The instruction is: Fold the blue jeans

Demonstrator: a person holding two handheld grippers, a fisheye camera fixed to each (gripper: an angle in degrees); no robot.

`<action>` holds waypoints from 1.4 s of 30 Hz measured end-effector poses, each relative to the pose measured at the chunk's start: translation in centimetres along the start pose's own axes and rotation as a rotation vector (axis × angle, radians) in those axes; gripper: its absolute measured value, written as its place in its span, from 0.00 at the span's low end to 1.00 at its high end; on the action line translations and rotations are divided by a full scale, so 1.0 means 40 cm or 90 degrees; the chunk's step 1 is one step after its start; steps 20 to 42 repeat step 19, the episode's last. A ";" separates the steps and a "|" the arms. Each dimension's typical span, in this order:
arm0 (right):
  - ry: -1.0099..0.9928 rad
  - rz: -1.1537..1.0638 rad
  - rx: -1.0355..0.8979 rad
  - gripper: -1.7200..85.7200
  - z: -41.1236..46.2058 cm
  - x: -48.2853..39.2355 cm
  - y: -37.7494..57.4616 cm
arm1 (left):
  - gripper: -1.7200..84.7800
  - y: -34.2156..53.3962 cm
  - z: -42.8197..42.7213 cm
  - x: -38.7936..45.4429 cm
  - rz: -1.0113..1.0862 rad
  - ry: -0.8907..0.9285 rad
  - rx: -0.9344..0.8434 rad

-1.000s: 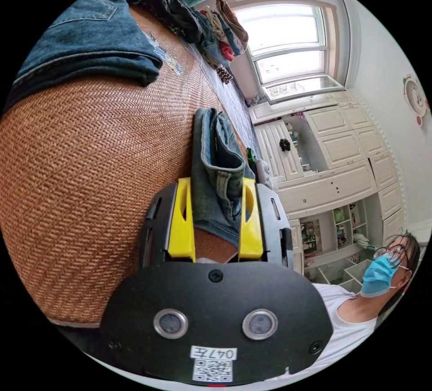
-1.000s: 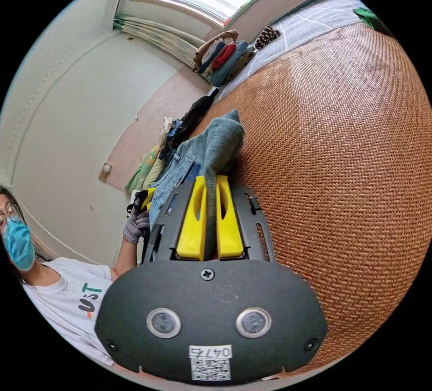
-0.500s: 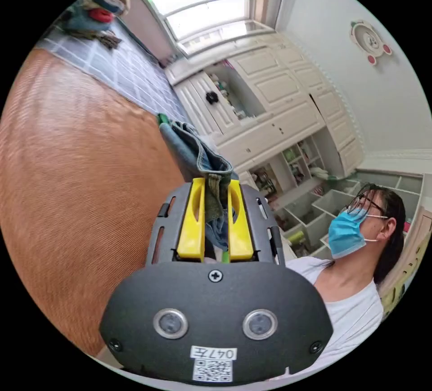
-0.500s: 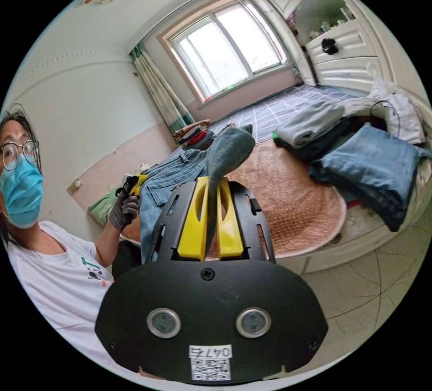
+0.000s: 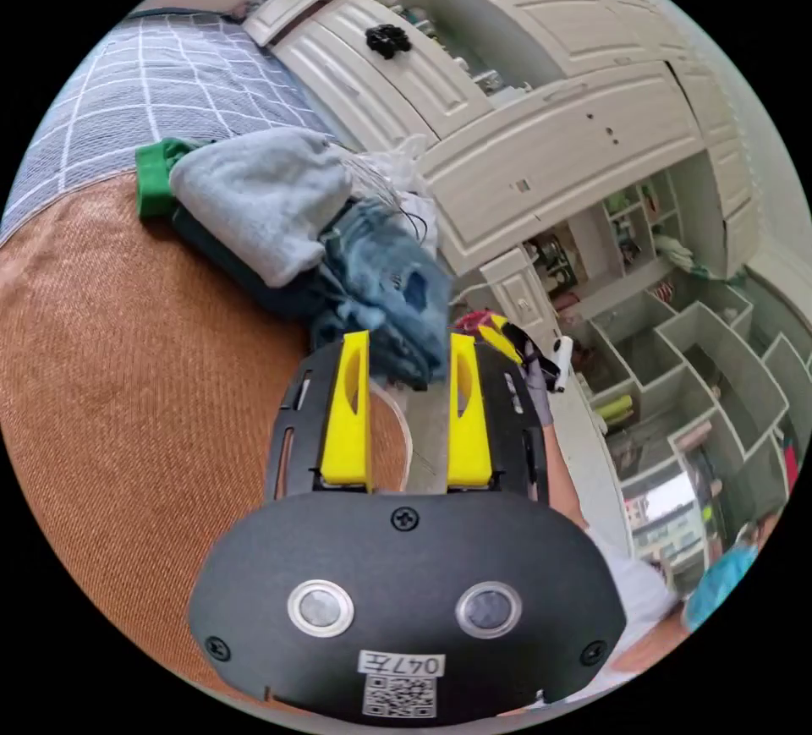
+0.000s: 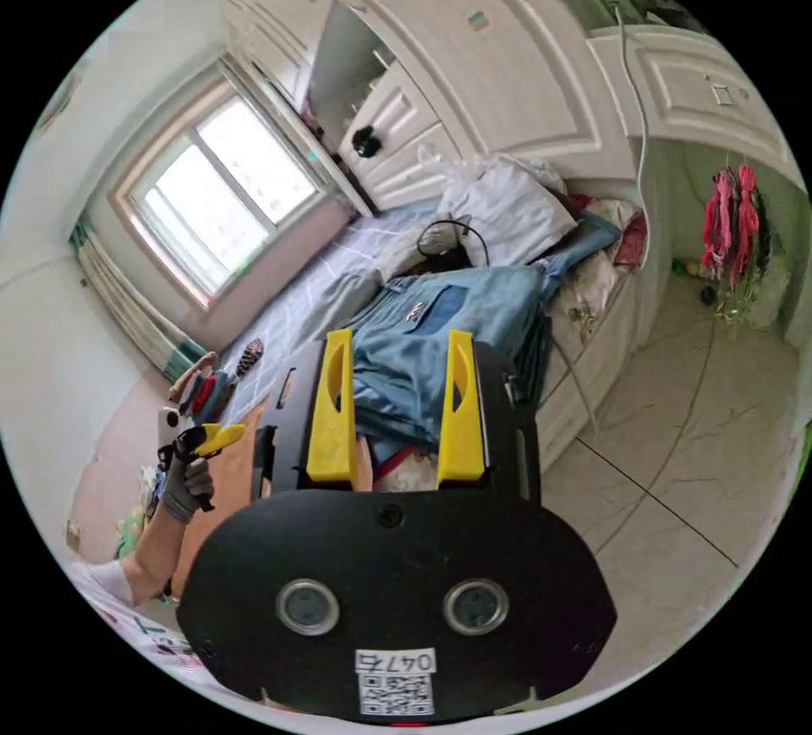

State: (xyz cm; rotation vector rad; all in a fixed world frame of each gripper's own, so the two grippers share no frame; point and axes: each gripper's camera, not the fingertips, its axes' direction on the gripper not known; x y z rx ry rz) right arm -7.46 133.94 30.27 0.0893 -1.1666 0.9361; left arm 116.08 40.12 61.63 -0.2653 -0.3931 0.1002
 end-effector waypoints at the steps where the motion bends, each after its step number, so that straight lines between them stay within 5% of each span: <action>1: -0.019 -0.015 0.007 0.14 -0.014 -0.021 0.061 | 0.16 0.100 -0.050 0.005 0.014 -0.013 0.003; 6: -0.224 -0.059 -0.025 0.07 0.020 -0.298 0.573 | 0.11 0.505 -0.332 -0.018 -0.021 -0.088 0.035; 10: -0.374 -0.141 -0.094 0.05 0.167 -0.669 0.746 | 0.08 0.793 -0.574 -0.022 -0.084 -0.187 0.088; 15: -0.517 -0.322 -0.273 0.01 0.432 -1.285 0.921 | 0.02 1.117 -0.800 -0.076 -0.167 -0.126 0.224; 19: -0.554 -0.376 -0.338 0.01 0.556 -1.556 1.030 | 0.01 1.348 -0.923 -0.185 -0.248 -0.112 0.284; 42: -0.554 -0.376 -0.338 0.01 0.556 -1.556 1.030 | 0.01 1.348 -0.923 -0.185 -0.248 -0.112 0.284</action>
